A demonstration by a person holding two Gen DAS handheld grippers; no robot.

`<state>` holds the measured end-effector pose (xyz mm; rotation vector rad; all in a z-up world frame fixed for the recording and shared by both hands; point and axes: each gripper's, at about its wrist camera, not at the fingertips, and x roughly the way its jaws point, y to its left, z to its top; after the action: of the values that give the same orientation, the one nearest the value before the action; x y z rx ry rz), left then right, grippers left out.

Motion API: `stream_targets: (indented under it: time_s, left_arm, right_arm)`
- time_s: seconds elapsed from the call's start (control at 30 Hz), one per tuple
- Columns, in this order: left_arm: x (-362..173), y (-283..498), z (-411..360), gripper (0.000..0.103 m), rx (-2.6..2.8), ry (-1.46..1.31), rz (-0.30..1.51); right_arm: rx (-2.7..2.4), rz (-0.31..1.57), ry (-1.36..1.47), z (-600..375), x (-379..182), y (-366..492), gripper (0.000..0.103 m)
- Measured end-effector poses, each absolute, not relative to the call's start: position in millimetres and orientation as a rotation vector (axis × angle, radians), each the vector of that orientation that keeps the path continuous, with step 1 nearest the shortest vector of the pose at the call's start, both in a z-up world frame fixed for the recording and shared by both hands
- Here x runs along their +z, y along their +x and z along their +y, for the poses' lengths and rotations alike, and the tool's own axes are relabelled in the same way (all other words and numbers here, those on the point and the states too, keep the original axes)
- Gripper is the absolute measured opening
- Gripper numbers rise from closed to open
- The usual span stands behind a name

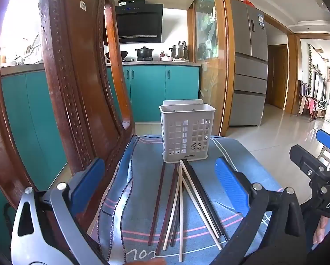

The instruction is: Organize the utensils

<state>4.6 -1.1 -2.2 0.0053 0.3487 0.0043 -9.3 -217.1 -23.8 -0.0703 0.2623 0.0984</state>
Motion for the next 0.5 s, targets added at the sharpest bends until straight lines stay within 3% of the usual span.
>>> stream_targets:
  time_s: [0.5]
  left_arm:
    - [-2.5,3.8,-1.0,0.099,0.005,0.000,0.346]
  right_arm:
    - [0.099,0.267,-0.078,-216.7,-19.8,-7.9,0.100]
